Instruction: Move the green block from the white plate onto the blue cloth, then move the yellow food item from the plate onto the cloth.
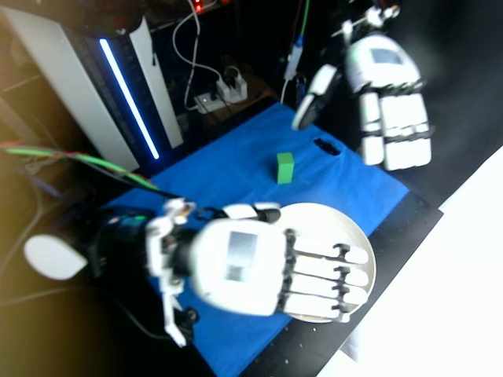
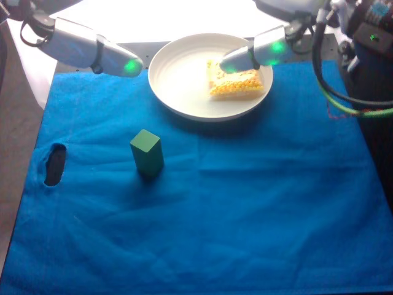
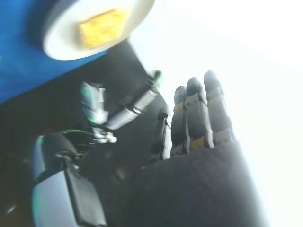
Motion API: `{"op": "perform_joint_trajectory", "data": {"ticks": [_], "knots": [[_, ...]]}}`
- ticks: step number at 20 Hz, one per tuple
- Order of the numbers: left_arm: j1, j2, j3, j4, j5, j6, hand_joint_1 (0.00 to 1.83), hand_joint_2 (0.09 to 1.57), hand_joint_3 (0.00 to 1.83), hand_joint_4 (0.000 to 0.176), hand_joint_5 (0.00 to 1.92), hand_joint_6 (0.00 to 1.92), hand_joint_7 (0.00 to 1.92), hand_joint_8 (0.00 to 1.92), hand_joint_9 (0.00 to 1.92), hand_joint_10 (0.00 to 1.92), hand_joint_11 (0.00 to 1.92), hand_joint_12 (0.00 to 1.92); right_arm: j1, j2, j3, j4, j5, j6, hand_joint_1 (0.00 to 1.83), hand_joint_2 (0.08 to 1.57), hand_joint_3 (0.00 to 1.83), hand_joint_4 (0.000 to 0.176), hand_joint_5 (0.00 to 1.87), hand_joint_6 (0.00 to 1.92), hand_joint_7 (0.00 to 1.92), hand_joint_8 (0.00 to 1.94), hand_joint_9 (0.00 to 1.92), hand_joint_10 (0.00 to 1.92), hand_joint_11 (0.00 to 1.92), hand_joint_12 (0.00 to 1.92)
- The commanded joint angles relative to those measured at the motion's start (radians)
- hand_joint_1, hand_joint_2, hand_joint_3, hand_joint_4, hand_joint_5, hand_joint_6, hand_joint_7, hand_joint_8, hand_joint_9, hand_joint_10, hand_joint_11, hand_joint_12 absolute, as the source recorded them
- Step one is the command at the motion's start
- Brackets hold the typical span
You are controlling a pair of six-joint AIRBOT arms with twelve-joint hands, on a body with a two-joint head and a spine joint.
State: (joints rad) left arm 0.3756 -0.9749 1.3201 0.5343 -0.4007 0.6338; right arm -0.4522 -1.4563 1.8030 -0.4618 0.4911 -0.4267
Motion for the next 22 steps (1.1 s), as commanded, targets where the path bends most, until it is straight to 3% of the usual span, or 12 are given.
{"op": "perform_joint_trajectory", "data": {"ticks": [1, 6, 7, 9, 10, 12, 13, 15, 17, 18, 21, 22], "knots": [[-0.022, -0.004, 0.001, -0.02, -0.086, -0.003, 0.43, 0.91, 0.02, 0.168, 0.09, 0.0, 0.22, 0.0, 0.23, 0.0, 0.2, 0.07, 0.018, -0.003, 0.009, 0.007, 0.06, 0.001, 0.5, 0.86, 0.0, 0.0, 0.13, 0.0, 0.28, 0.0, 0.32, 0.02, 0.0, 1.32], [-0.035, -0.01, 0.004, -0.019, -0.088, -0.003, 0.38, 0.95, 0.02, 0.167, 0.09, 0.0, 0.2, 0.0, 0.23, 0.0, 0.2, 0.05, 0.021, -0.029, 0.036, -0.068, -0.018, 0.001, 0.48, 0.81, 0.0, 0.0, 0.18, 0.01, 0.43, 0.01, 0.47, 0.02, 0.0, 1.45], [-0.037, -0.01, 0.003, -0.019, -0.089, -0.003, 0.37, 0.95, 0.01, 0.171, 0.1, 0.0, 0.2, 0.0, 0.23, 0.0, 0.2, 0.05, 0.021, -0.033, 0.039, -0.078, -0.027, 0.001, 0.48, 0.81, 0.0, 0.0, 0.17, 0.0, 0.36, 0.0, 0.37, 0.01, 0.0, 1.27], [-0.041, -0.012, 0.002, -0.017, -0.088, -0.003, 0.42, 0.95, 0.01, 0.15, 0.11, 0.01, 0.22, 0.01, 0.23, 0.01, 0.21, 0.05, 0.022, -0.04, 0.043, -0.103, -0.046, 0.001, 0.52, 0.79, 0.0, 0.0, 0.2, 0.0, 0.34, 0.01, 0.38, 0.02, 0.0, 1.5], [-0.042, -0.012, 0.001, -0.015, -0.088, -0.003, 0.4, 0.96, 0.01, 0.135, 0.08, 0.0, 0.2, 0.0, 0.22, 0.0, 0.2, 0.05, 0.023, -0.044, 0.044, -0.118, -0.053, 0.001, 0.5, 0.8, 0.0, 0.0, 0.19, 0.01, 0.26, 0.0, 0.25, 0.01, 0.0, 1.26], [-0.042, -0.013, 0.0, -0.015, -0.089, -0.003, 0.41, 0.96, 0.01, 0.129, 0.08, 0.0, 0.2, 0.0, 0.22, 0.0, 0.2, 0.05, 0.024, -0.051, 0.048, -0.132, -0.062, 0.001, 0.44, 0.79, 0.0, 0.0, 0.17, 0.0, 0.23, 0.01, 0.21, 0.01, 0.0, 1.16], [-0.043, -0.013, -0.002, -0.015, -0.089, -0.003, 0.41, 0.95, 0.0, 0.116, 0.07, 0.0, 0.19, 0.0, 0.22, 0.0, 0.2, 0.05, 0.024, -0.055, 0.05, -0.135, -0.067, 0.001, 0.35, 0.77, 0.0, 0.0, 0.19, 0.0, 0.3, 0.02, 0.29, 0.03, 0.0, 1.34], [-0.043, -0.013, -0.004, -0.016, -0.091, -0.003, 0.41, 0.94, 0.0, 0.11, 0.06, 0.0, 0.19, 0.0, 0.24, 0.01, 0.21, 0.05, 0.024, -0.061, 0.052, -0.141, -0.07, 0.001, 0.37, 0.77, 0.0, 0.0, 0.19, 0.0, 0.28, 0.01, 0.27, 0.02, 0.0, 1.38], [-0.043, -0.013, -0.006, -0.016, -0.091, -0.003, 0.42, 0.91, 0.0, 0.105, 0.04, 0.0, 0.17, 0.0, 0.24, 0.01, 0.2, 0.04, 0.024, -0.071, 0.058, -0.147, -0.075, 0.001, 0.41, 0.85, 0.0, 0.0, 0.33, 0.01, 0.28, 0.01, 0.27, 0.01, 0.0, 1.09], [-0.043, -0.013, -0.006, -0.016, -0.091, -0.003, 0.4, 0.92, 0.0, 0.106, 0.04, 0.0, 0.17, 0.0, 0.24, 0.01, 0.21, 0.05, 0.024, -0.073, 0.059, -0.149, -0.077, 0.001, 0.36, 0.84, 0.0, 0.0, 0.27, 0.0, 0.32, 0.01, 0.36, 0.03, 0.0, 1.37], [-0.043, -0.013, -0.009, -0.016, -0.094, -0.003, 0.42, 0.91, 0.0, 0.107, 0.06, 0.01, 0.2, 0.01, 0.25, 0.01, 0.23, 0.05, 0.024, -0.081, 0.059, -0.155, -0.083, 0.001, 0.32, 0.79, 0.0, 0.0, 0.15, 0.0, 0.22, 0.01, 0.1, 0.03, 0.0, 0.32], [-0.043, -0.013, -0.009, -0.016, -0.095, -0.003, 0.4, 0.92, 0.0, 0.108, 0.07, 0.01, 0.19, 0.0, 0.26, 0.01, 0.23, 0.05, 0.023, -0.083, 0.059, -0.158, -0.085, 0.001, 0.33, 0.77, 0.0, 0.0, 0.17, 0.0, 0.29, 0.0, 0.14, 0.02, 0.0, 0.41]]}}
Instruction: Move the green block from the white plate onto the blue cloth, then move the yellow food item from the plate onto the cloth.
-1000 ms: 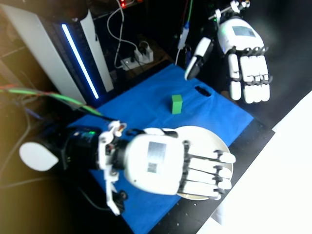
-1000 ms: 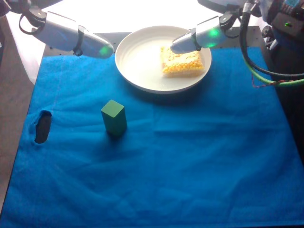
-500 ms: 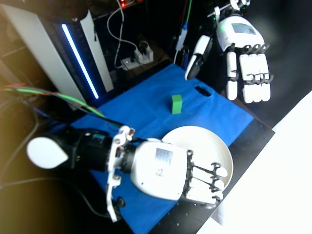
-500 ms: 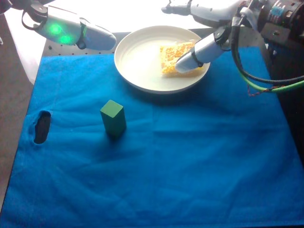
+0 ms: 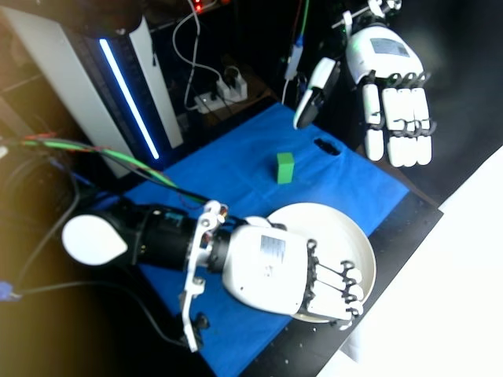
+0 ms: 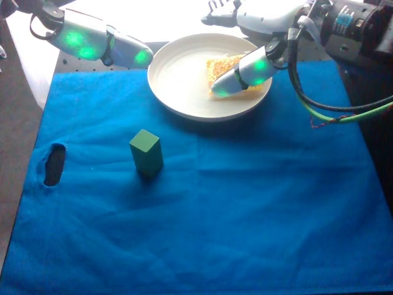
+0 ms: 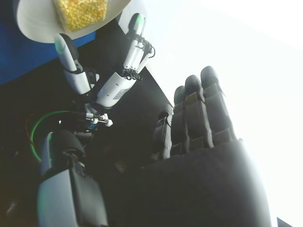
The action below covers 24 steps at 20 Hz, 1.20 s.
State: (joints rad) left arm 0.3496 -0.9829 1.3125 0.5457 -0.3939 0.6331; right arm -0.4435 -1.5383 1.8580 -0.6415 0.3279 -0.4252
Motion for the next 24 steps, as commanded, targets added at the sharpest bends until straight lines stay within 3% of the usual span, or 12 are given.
{"op": "perform_joint_trajectory", "data": {"ticks": [1, 2, 3, 4, 5, 11, 15, 18, 20, 21, 23, 24], "knots": [[-0.017, -0.005, -0.002, -0.028, -0.102, -0.002, 0.41, 0.91, 0.0, 0.1, 0.07, 0.01, 0.2, 0.01, 0.26, 0.01, 0.24, 0.05, 0.014, -0.004, 0.005, 0.02, 0.075, -0.001, 0.33, 0.77, 0.0, 0.0, 0.18, 0.0, 0.31, 0.0, 0.17, 0.02, 0.0, 0.78], [-0.017, -0.005, -0.002, -0.028, -0.102, -0.002, 0.4, 0.91, 0.0, 0.101, 0.08, 0.01, 0.2, 0.01, 0.26, 0.01, 0.23, 0.05, 0.014, -0.005, 0.005, 0.018, 0.074, -0.001, 0.3, 0.75, 0.0, 0.0, 0.18, 0.0, 0.34, 0.0, 0.24, 0.03, 0.0, 1.22], [-0.017, -0.005, -0.003, -0.028, -0.102, -0.002, 0.35, 0.92, 0.0, 0.1, 0.07, 0.0, 0.19, 0.0, 0.26, 0.0, 0.23, 0.05, 0.014, -0.006, 0.005, 0.017, 0.073, -0.001, 0.3, 0.75, 0.0, 0.0, 0.17, 0.0, 0.32, 0.0, 0.2, 0.01, 0.0, 1.3], [-0.017, -0.005, -0.003, -0.028, -0.103, -0.002, 0.34, 0.92, 0.0, 0.096, 0.06, 0.0, 0.19, 0.0, 0.26, 0.0, 0.23, 0.05, 0.014, -0.008, 0.005, 0.015, 0.071, -0.001, 0.32, 0.73, 0.0, 0.0, 0.16, 0.0, 0.29, 0.0, 0.14, 0.0, 0.0, 1.25], [-0.017, -0.005, -0.003, -0.028, -0.103, -0.002, 0.32, 0.92, 0.0, 0.094, 0.06, 0.0, 0.19, 0.0, 0.26, 0.0, 0.24, 0.05, 0.012, -0.009, 0.005, 0.012, 0.071, -0.001, 0.29, 0.75, 0.0, 0.0, 0.18, 0.0, 0.35, 0.0, 0.24, 0.03, 0.0, 1.03], [-0.015, -0.005, -0.004, -0.031, -0.104, -0.002, 0.36, 0.87, 0.0, 0.095, 0.06, 0.0, 0.21, 0.01, 0.26, 0.01, 0.26, 0.06, -0.004, -0.013, 0.005, 0.011, 0.065, -0.001, 0.36, 0.73, 0.0, 0.0, 0.19, 0.01, 0.3, 0.0, 0.25, 0.0, 0.0, 1.35], [-0.014, -0.005, -0.004, -0.032, -0.106, -0.002, 0.37, 0.87, 0.0, 0.09, 0.07, 0.0, 0.23, 0.01, 0.27, 0.01, 0.26, 0.06, -0.017, -0.015, 0.011, 0.011, 0.057, -0.001, 0.48, 0.73, 0.0, 0.0, 0.23, 0.01, 0.34, 0.01, 0.27, 0.01, 0.0, 1.29], [-0.012, -0.005, -0.004, -0.032, -0.107, -0.002, 0.38, 0.87, 0.0, 0.088, 0.08, 0.0, 0.22, 0.0, 0.27, 0.0, 0.26, 0.05, -0.023, -0.018, 0.017, 0.011, 0.051, -0.001, 0.55, 0.76, 0.0, 0.0, 0.29, 0.01, 0.35, 0.0, 0.26, 0.02, 0.0, 1.04], [-0.011, -0.005, -0.004, -0.033, -0.108, -0.002, 0.37, 0.87, 0.0, 0.093, 0.07, 0.0, 0.21, 0.0, 0.26, 0.0, 0.23, 0.04, -0.023, -0.021, 0.023, 0.011, 0.049, -0.001, 0.69, 0.77, 0.0, 0.0, 0.34, 0.01, 0.36, 0.0, 0.29, 0.02, 0.0, 1.19], [-0.01, -0.005, -0.004, -0.033, -0.109, -0.002, 0.37, 0.88, 0.0, 0.092, 0.08, 0.0, 0.21, 0.0, 0.25, 0.0, 0.23, 0.04, -0.023, -0.023, 0.027, 0.011, 0.048, -0.001, 0.79, 0.79, 0.0, 0.0, 0.35, 0.0, 0.42, 0.01, 0.5, 0.06, 0.3, 1.13], [-0.01, -0.005, -0.005, -0.033, -0.111, -0.002, 0.38, 0.87, 0.0, 0.093, 0.08, 0.0, 0.21, 0.0, 0.25, 0.0, 0.25, 0.05, -0.023, -0.027, 0.032, 0.011, 0.046, -0.001, 0.92, 0.83, 0.0, 0.0, 0.48, 0.0, 0.59, 0.01, 0.75, 0.05, 0.59, 0.94], [-0.01, -0.005, -0.005, -0.033, -0.111, -0.002, 0.38, 0.87, 0.0, 0.092, 0.08, 0.0, 0.22, 0.0, 0.25, 0.0, 0.25, 0.05, -0.023, -0.027, 0.035, 0.011, 0.046, -0.001, 0.97, 0.85, 0.0, 0.0, 0.57, 0.01, 0.77, 0.03, 0.91, 0.07, 0.64, 1.07]]}}
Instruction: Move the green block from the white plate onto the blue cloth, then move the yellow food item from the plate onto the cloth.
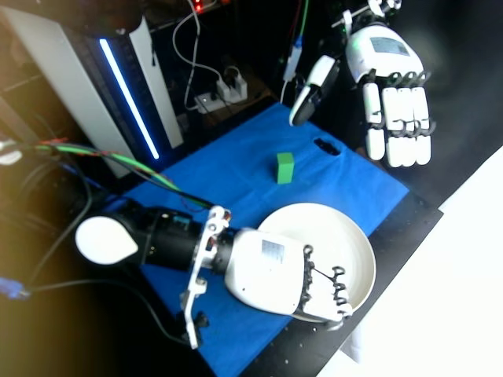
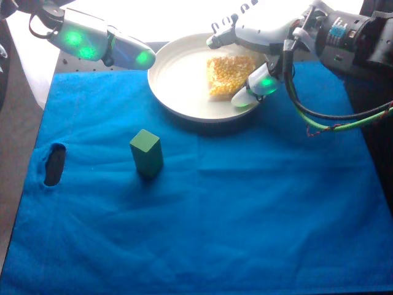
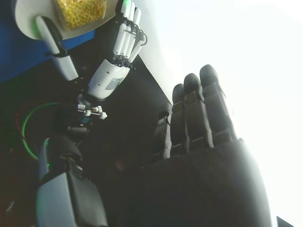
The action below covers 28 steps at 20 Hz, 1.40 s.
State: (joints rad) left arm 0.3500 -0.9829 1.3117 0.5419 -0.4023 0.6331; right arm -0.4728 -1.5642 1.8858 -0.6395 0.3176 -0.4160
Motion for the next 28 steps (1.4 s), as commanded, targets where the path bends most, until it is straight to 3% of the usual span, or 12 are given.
{"op": "perform_joint_trajectory", "data": {"ticks": [1, 5, 7, 8, 9, 10, 14, 18, 19, 20, 25, 28], "knots": [[-0.01, -0.005, -0.004, -0.029, -0.103, -0.002, 0.36, 0.87, 0.0, 0.09, 0.07, 0.0, 0.21, 0.0, 0.25, 0.0, 0.24, 0.04, 0.006, -0.002, 0.009, 0.01, 0.056, -0.01, 0.99, 0.87, 0.0, 0.0, 0.62, 0.0, 0.86, 0.02, 0.99, 0.06, 0.67, 1.09], [-0.008, -0.005, -0.004, -0.029, -0.105, -0.002, 0.35, 0.87, 0.0, 0.095, 0.08, 0.0, 0.21, 0.01, 0.25, 0.0, 0.26, 0.05, 0.006, -0.003, 0.013, 0.01, 0.057, -0.01, 1.14, 0.98, 0.0, 0.0, 0.84, 0.01, 1.0, 0.0, 1.02, 0.0, 0.61, 1.07], [-0.006, -0.005, -0.004, -0.03, -0.106, -0.002, 0.34, 0.85, 0.0, 0.094, 0.08, 0.0, 0.21, 0.0, 0.25, 0.0, 0.27, 0.05, 0.006, -0.003, 0.014, 0.01, 0.057, -0.01, 1.18, 1.06, 0.0, 0.0, 1.08, 0.74, 1.02, 0.01, 1.04, 0.02, 0.57, 1.41], [-0.005, -0.005, -0.004, -0.031, -0.106, -0.002, 0.35, 0.86, 0.0, 0.099, 0.09, 0.01, 0.21, 0.0, 0.26, 0.01, 0.27, 0.05, 0.007, -0.002, 0.014, 0.01, 0.057, -0.01, 1.24, 1.07, 0.0, 0.0, 1.19, 0.55, 0.99, 0.84, 1.12, 0.05, 0.69, 1.31], [-0.004, -0.005, -0.004, -0.031, -0.107, -0.002, 0.38, 0.86, 0.0, 0.102, 0.11, 0.01, 0.22, 0.01, 0.26, 0.01, 0.27, 0.05, 0.007, -0.002, 0.013, 0.01, 0.057, -0.01, 1.25, 1.06, 0.0, 0.0, 1.22, 0.53, 1.01, 0.95, 1.2, 0.07, 0.78, 1.21], [-0.003, -0.005, -0.004, -0.032, -0.107, -0.002, 0.39, 0.85, 0.0, 0.096, 0.12, 0.02, 0.22, 0.01, 0.28, 0.01, 0.28, 0.06, 0.007, -0.002, 0.012, 0.01, 0.058, -0.01, 1.36, 1.06, 0.0, 0.0, 1.18, 0.52, 1.02, 0.85, 1.05, 0.9, 0.82, 1.16], [0.005, -0.005, -0.003, -0.035, -0.105, -0.002, 0.37, 0.84, 0.0, 0.081, 0.1, 0.0, 0.22, 0.0, 0.28, 0.01, 0.29, 0.06, 0.007, -0.002, 0.01, 0.014, 0.103, -0.01, 1.25, 1.08, 0.0, 0.0, 1.12, 0.61, 1.03, 1.04, 1.12, 0.44, 0.84, 1.28], [0.021, -0.005, 0.003, -0.053, -0.098, -0.002, 0.42, 0.79, 0.0, 0.075, 0.09, 0.0, 0.22, 0.0, 0.28, 0.0, 0.27, 0.05, 0.007, 0.027, -0.003, 0.015, 0.227, -0.01, 1.23, 1.17, 0.0, 0.0, 1.08, 0.71, 0.69, 1.47, 0.4, 1.31, 0.26, 1.91], [0.031, -0.004, 0.007, -0.064, -0.094, -0.002, 0.43, 0.78, 0.0, 0.072, 0.08, 0.0, 0.22, 0.0, 0.28, 0.0, 0.27, 0.05, 0.007, 0.047, -0.032, 0.016, 0.26, -0.01, 1.19, 1.09, 0.0, 0.0, 1.09, 0.77, 0.61, 1.05, 0.34, 1.25, 0.16, 1.85], [0.035, -0.004, 0.009, -0.071, -0.093, -0.002, 0.44, 0.78, 0.0, 0.073, 0.08, 0.0, 0.22, 0.0, 0.28, 0.0, 0.26, 0.05, 0.008, 0.061, -0.049, 0.018, 0.278, -0.01, 1.23, 1.15, 0.0, 0.0, 1.1, 0.62, 0.72, 1.39, 0.42, 1.38, 0.26, 1.91], [0.051, -0.004, 0.016, -0.1, -0.091, -0.002, 0.43, 0.8, 0.0, 0.076, 0.08, 0.0, 0.25, 0.01, 0.28, 0.0, 0.26, 0.05, 0.022, 0.158, -0.186, 0.02, 0.42, -0.01, 1.19, 1.05, 0.0, 0.0, 1.15, 0.67, 0.89, 1.58, 0.81, 1.9, 0.82, 1.92], [0.062, 0.0, 0.016, -0.12, -0.094, -0.003, 0.47, 0.79, 0.0, 0.099, 0.11, 0.01, 0.27, 0.01, 0.3, 0.01, 0.26, 0.04, 0.022, 0.228, -0.276, 0.021, 0.498, -0.01, 1.27, 1.09, 0.0, 0.0, 1.23, 0.3, 0.93, 1.31, 0.74, 1.4, 0.54, 1.81]]}}
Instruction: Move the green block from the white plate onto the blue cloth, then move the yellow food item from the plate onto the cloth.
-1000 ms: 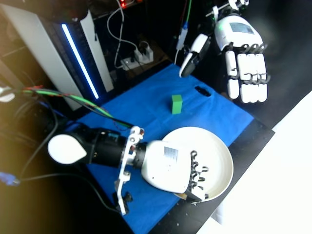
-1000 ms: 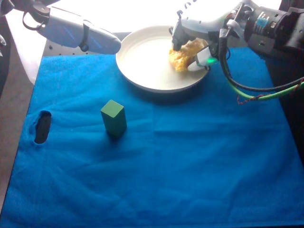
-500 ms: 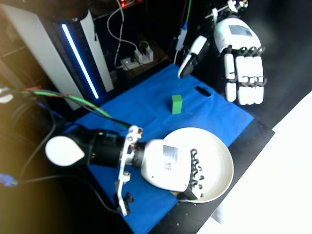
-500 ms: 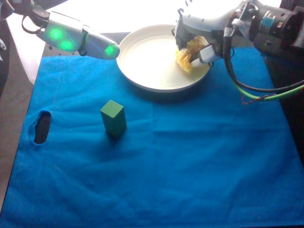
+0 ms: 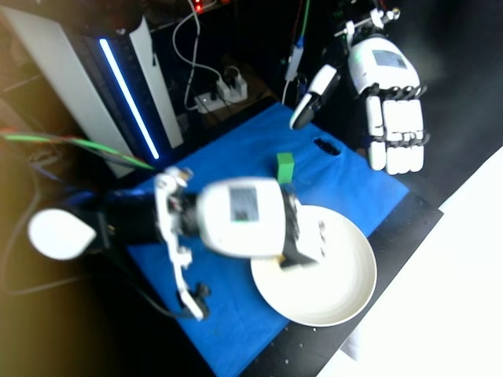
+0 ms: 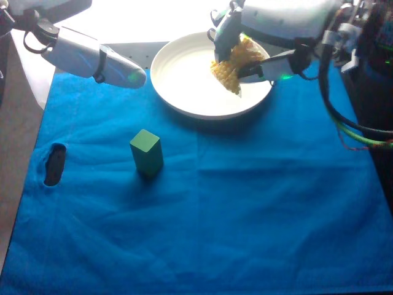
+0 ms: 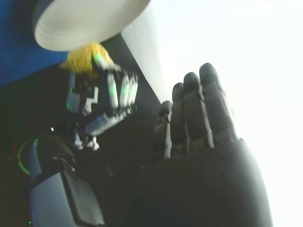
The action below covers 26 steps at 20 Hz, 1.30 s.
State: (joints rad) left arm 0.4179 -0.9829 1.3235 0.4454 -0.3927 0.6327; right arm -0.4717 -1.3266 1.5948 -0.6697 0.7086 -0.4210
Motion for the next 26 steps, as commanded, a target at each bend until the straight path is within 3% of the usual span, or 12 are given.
{"op": "perform_joint_trajectory", "data": {"ticks": [1, 4, 5, 8, 10, 13, 14, 16, 18, 21, 24, 26], "knots": [[-0.002, 0.001, 0.004, -0.03, -0.106, -0.002, 0.48, 0.78, 0.0, 0.102, 0.12, 0.01, 0.28, 0.01, 0.29, 0.0, 0.25, 0.04, 0.02, 0.011, -0.008, 0.051, 0.126, -0.005, 1.28, 1.07, 0.0, 0.0, 1.28, 0.24, 1.0, 1.18, 0.77, 1.2, 0.49, 1.66], [0.012, 0.006, 0.004, -0.049, -0.114, -0.002, 0.45, 0.79, 0.0, 0.09, 0.11, 0.0, 0.26, 0.0, 0.27, 0.0, 0.24, 0.04, 0.019, 0.102, -0.099, 0.049, 0.175, -0.005, 1.28, 1.06, 0.0, 0.0, 1.27, 0.22, 1.03, 1.14, 0.85, 1.35, 0.69, 1.82], [0.017, 0.009, 0.003, -0.056, -0.119, -0.004, 0.45, 0.78, 0.0, 0.098, 0.1, 0.0, 0.26, 0.0, 0.27, 0.0, 0.23, 0.03, 0.009, 0.14, -0.151, 0.037, 0.183, -0.005, 1.19, 1.04, 0.0, 0.0, 1.15, 0.66, 1.0, 1.33, 0.97, 1.69, 0.93, 1.92], [0.025, 0.012, 0.004, -0.057, -0.129, -0.019, 0.47, 0.77, 0.0, 0.097, 0.1, 0.0, 0.25, 0.0, 0.28, 0.01, 0.23, 0.04, -0.023, 0.171, -0.197, 0.01, 0.194, -0.005, 1.19, 1.05, 0.0, 0.0, 1.14, 0.7, 1.03, 1.09, 0.92, 1.54, 0.74, 1.92], [0.029, 0.013, 0.004, -0.057, -0.135, -0.027, 0.49, 0.78, 0.0, 0.107, 0.09, 0.0, 0.22, 0.0, 0.26, 0.0, 0.22, 0.03, -0.063, 0.181, -0.22, 0.006, 0.206, -0.005, 1.28, 1.06, 0.0, 0.0, 1.14, 0.47, 1.13, 0.99, 0.99, 1.21, 0.76, 1.8], [0.035, 0.015, 0.003, -0.057, -0.14, -0.037, 0.47, 0.78, 0.0, 0.099, 0.09, 0.0, 0.23, 0.01, 0.27, 0.01, 0.24, 0.04, -0.111, 0.182, -0.24, 0.003, 0.217, -0.005, 1.19, 1.04, 0.0, 0.0, 1.16, 0.66, 1.11, 1.02, 1.01, 1.62, 0.95, 1.92], [0.036, 0.016, 0.004, -0.057, -0.14, -0.04, 0.48, 0.77, 0.0, 0.096, 0.1, 0.01, 0.24, 0.01, 0.28, 0.01, 0.24, 0.04, -0.125, 0.178, -0.242, 0.0, 0.217, -0.005, 1.27, 1.05, 0.0, 0.0, 1.16, 0.46, 1.13, 0.99, 1.03, 1.43, 0.91, 1.82], [0.037, 0.015, 0.004, -0.057, -0.14, -0.042, 0.48, 0.78, 0.0, 0.101, 0.08, 0.0, 0.23, 0.0, 0.28, 0.01, 0.23, 0.04, -0.138, 0.171, -0.24, -0.002, 0.217, -0.005, 1.2, 1.03, 0.0, 0.0, 1.19, 0.59, 1.01, 1.28, 1.03, 1.68, 1.01, 1.92], [0.037, 0.015, 0.003, -0.057, -0.141, -0.042, 0.52, 0.78, 0.0, 0.09, 0.07, 0.0, 0.2, 0.0, 0.26, 0.0, 0.23, 0.04, -0.147, 0.163, -0.238, -0.008, 0.216, -0.005, 1.27, 1.06, 0.0, 0.0, 1.15, 0.49, 1.11, 1.03, 1.06, 1.42, 0.96, 1.82], [0.038, 0.015, 0.001, -0.057, -0.141, -0.042, 0.48, 0.78, 0.0, 0.107, 0.1, 0.01, 0.24, 0.01, 0.28, 0.01, 0.24, 0.05, -0.158, 0.154, -0.234, -0.008, 0.213, -0.005, 1.29, 1.06, 0.0, 0.0, 1.2, 0.33, 1.11, 1.03, 1.08, 1.6, 1.05, 1.92], [0.041, 0.015, 0.001, -0.057, -0.139, -0.042, 0.48, 0.8, 0.01, 0.101, 0.1, 0.0, 0.24, 0.01, 0.27, 0.0, 0.24, 0.06, -0.163, 0.152, -0.236, -0.011, 0.213, -0.005, 1.27, 1.06, 0.0, 0.0, 1.07, 0.62, 1.17, 0.85, 1.0, 1.0, 0.83, 1.59], [0.045, 0.015, 0.001, -0.057, -0.139, -0.042, 0.5, 0.78, 0.0, 0.103, 0.11, 0.01, 0.25, 0.01, 0.28, 0.0, 0.24, 0.06, -0.163, 0.154, -0.242, -0.013, 0.213, -0.005, 0.86, 0.88, 0.0, 0.0, 0.64, 0.05, 0.77, 0.15, 0.67, 0.44, 0.36, 1.22]]}}
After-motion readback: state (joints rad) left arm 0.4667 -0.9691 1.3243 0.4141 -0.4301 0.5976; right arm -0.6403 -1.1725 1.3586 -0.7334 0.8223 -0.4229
